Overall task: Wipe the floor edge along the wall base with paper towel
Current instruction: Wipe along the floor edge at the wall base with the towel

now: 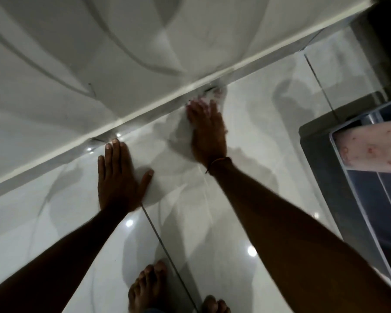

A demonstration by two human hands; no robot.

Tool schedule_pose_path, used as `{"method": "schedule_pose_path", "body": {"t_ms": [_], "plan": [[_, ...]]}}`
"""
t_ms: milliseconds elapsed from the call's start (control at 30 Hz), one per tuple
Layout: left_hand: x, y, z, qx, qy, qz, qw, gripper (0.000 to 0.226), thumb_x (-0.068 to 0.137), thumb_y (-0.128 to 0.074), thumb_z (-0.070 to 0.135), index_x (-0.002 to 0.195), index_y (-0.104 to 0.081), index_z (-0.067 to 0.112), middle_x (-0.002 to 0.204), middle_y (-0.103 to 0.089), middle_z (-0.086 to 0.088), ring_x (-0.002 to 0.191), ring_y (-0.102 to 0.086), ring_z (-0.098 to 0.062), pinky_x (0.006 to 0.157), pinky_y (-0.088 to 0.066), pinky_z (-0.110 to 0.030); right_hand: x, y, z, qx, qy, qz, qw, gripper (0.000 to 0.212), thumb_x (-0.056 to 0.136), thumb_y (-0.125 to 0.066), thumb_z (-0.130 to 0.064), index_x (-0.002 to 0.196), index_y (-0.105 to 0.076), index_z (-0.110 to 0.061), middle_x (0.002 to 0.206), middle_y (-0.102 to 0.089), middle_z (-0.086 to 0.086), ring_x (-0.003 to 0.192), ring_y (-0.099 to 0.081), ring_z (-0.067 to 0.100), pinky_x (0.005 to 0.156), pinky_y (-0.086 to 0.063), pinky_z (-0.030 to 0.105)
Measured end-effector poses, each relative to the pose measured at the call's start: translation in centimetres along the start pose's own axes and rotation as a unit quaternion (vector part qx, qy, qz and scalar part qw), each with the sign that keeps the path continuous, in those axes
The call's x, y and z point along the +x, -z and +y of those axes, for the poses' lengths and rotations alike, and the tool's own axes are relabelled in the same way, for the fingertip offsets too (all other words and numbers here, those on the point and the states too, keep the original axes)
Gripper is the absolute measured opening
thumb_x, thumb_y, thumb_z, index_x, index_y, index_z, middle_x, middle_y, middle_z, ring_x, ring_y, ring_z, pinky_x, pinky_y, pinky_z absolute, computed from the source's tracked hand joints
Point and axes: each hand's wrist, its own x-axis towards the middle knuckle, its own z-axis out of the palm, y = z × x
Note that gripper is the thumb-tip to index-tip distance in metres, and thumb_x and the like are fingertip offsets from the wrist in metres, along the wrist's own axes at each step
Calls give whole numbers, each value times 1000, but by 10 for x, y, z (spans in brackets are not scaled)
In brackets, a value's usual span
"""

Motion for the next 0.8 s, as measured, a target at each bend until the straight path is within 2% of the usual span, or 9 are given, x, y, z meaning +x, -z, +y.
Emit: {"method": "schedule_pose_path", "body": {"t_ms": [133, 267, 400, 500, 633, 733, 767, 800], "plan": [[3, 1, -3, -7, -3, 4, 1000, 102, 99, -33, 73, 167, -10, 0, 176, -10, -23, 165, -5, -36, 133, -4, -50, -25, -20, -64, 11, 54, -20, 998, 73, 92, -32, -9, 163, -43, -22, 172, -39, 2, 165, -22, 39, 134, -22, 54], [0, -1, -6, -7, -4, 3, 1000, 102, 99, -31, 74, 167, -10, 0, 176, -9, -23, 165, -3, -35, 133, -4, -51, -38, -32, -88, -8, 102, -46, 994, 72, 94, -32, -9, 164, -40, -23, 173, -38, -1, 165, -22, 37, 131, -26, 54], [-1, 0, -6, -13, -4, 8, 1000, 103, 99, -31, 75, 167, -11, 0, 176, -10, -22, 165, -5, -35, 133, -4, -50, -39, -34, -78, -48, 188, -71, 978, 72, 94, -25, -13, 164, -40, -25, 174, -36, -4, 165, -23, 36, 134, -19, 48], [-2, 1, -6, -10, -5, 14, 1000, 102, 99, -33, 73, 166, -13, -1, 176, -12, -23, 165, -7, -36, 133, -7, -52, -36, -32, -77, -25, 180, -80, 980, 75, 93, -22, -10, 163, -41, -25, 174, -36, -5, 166, -22, 33, 134, -14, 45], [-3, 0, -6, -9, -3, 18, 1000, 101, 99, -35, 72, 166, -14, -1, 175, -13, -24, 164, -8, -36, 133, -8, -52, -37, -31, -76, -17, 175, -79, 981, 74, 93, -22, -9, 163, -41, -26, 172, -39, -5, 165, -23, 31, 136, -16, 46], [-4, 0, -4, -13, -4, 18, 1000, 100, 99, -39, 69, 166, -14, 0, 175, -13, -23, 164, -8, -36, 133, -8, -52, -18, -21, -51, -30, 183, -26, 982, 67, 98, -29, -3, 158, -50, -25, 167, -48, 2, 160, -35, 33, 133, -27, 49], [-3, 0, -3, -17, -6, 21, 1000, 99, 99, -40, 68, 166, -14, 0, 175, -13, -23, 164, -8, -36, 133, -8, -52, -8, -15, -32, -48, 175, -12, 983, 65, 100, -32, -4, 159, -47, -27, 167, -48, 3, 159, -39, 32, 132, -29, 48], [-3, 1, -4, -19, -7, 23, 1000, 98, 99, -41, 67, 166, -14, 0, 175, -14, -22, 164, -8, -36, 133, -8, -52, -1, -5, -12, -80, 167, -14, 983, 67, 101, -31, -8, 164, -35, -32, 170, -44, 1, 159, -38, 30, 132, -28, 48]]}}
